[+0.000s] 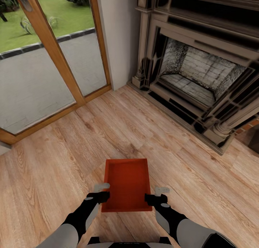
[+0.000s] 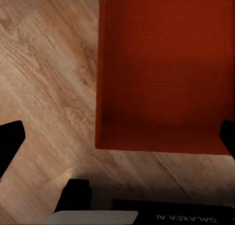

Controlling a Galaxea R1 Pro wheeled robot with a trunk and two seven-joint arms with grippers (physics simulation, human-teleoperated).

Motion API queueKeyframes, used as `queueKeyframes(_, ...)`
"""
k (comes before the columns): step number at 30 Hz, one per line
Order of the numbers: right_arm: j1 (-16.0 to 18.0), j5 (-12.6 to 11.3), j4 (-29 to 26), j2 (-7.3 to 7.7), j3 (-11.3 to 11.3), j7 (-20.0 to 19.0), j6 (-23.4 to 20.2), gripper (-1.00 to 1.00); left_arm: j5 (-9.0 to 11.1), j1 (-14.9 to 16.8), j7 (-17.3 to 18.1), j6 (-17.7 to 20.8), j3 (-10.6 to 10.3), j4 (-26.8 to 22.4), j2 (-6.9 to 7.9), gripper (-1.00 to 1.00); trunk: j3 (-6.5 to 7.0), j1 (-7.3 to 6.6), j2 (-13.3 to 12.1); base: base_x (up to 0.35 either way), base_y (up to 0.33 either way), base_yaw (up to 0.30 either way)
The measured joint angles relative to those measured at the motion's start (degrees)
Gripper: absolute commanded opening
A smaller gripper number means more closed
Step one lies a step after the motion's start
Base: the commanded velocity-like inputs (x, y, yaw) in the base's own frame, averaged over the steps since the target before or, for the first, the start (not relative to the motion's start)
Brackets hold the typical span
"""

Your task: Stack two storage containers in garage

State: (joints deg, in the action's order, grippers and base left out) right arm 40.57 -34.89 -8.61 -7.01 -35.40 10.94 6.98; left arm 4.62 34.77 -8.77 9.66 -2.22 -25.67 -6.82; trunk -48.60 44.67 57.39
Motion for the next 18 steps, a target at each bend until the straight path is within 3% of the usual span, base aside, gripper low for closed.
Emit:
queueKeyframes(12,0.0,0.15,-0.1,-0.32,0.05,-0.1,0.02,1.0,-0.56,0.08,-0.16,-0.52,0.08,-1.74,-0.14,1.0,0.0,0.0,0.0,0.0,0.0,0.0)
queueKeyframes(18,0.0,2.08,-0.19,-0.53,0.03,-0.32,0.08,1.0,-0.57,0.06,-0.28,-0.51,0.08,-1.79,-0.09,1.0,0.0,0.0,0.0,0.0,0.0,0.0)
